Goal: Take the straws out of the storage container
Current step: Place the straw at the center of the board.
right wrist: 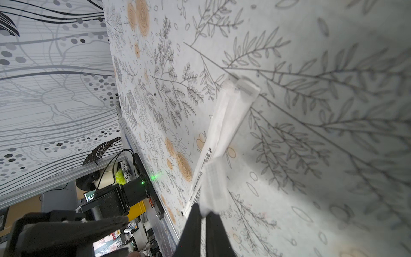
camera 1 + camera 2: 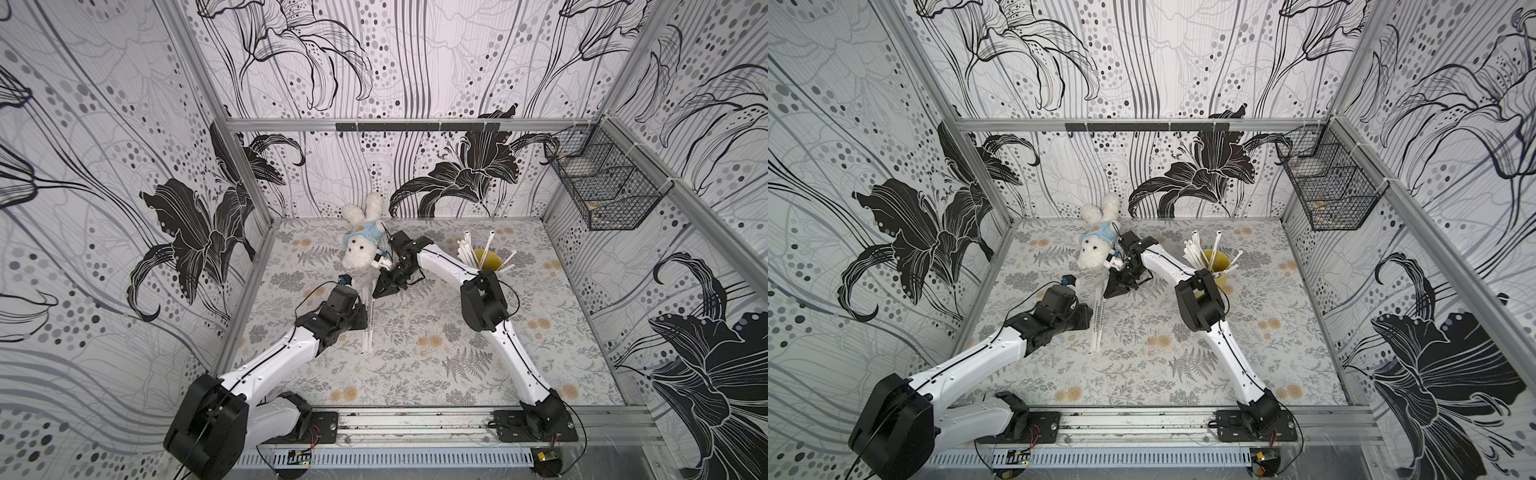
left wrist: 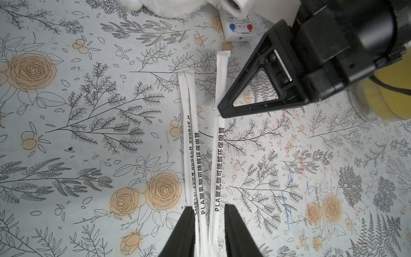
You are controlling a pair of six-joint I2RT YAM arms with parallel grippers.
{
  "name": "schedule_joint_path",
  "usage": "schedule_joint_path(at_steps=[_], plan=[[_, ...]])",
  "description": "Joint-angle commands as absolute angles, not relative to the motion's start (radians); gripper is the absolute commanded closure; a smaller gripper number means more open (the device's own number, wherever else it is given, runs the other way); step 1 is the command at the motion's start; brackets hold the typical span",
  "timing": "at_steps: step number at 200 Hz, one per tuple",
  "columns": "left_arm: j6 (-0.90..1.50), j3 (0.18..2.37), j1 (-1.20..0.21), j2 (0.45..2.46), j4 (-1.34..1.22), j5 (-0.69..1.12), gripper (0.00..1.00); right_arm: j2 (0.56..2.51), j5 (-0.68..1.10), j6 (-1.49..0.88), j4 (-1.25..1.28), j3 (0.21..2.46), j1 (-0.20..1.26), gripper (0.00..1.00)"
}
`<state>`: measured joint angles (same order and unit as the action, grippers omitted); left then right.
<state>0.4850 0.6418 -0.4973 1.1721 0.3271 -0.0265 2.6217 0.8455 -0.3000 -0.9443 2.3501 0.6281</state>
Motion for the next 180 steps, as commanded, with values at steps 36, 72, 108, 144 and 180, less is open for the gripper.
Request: schedule_joint_path(at_steps=[36, 72, 108, 144, 180], plan=[[0.485, 0.647, -0.495, 1.163, 0.288, -0.023, 0.71, 2.648, 0.858, -0.316, -0.956, 2.378, 0.634, 0.83], [0.485, 0.649, -0.494, 1.158, 0.289, -0.025, 0.71, 2.641, 0.861, -0.331, -0.930, 2.359, 0.634, 0.79], [0.487, 0.646, -0.495, 1.156, 0.291, -0.025, 0.72, 2.624, 0.867, -0.329, -0.924, 2.344, 0.634, 0.78], [0.482, 0.653, -0.494, 1.145, 0.295, -0.025, 0.72, 2.573, 0.868, -0.336, -0.907, 2.336, 0.634, 0.78], [0.457, 0.677, -0.497, 1.085, 0.295, -0.052, 0.72, 2.457, 0.804, -0.321, -0.929, 2.363, 0.634, 0.77]])
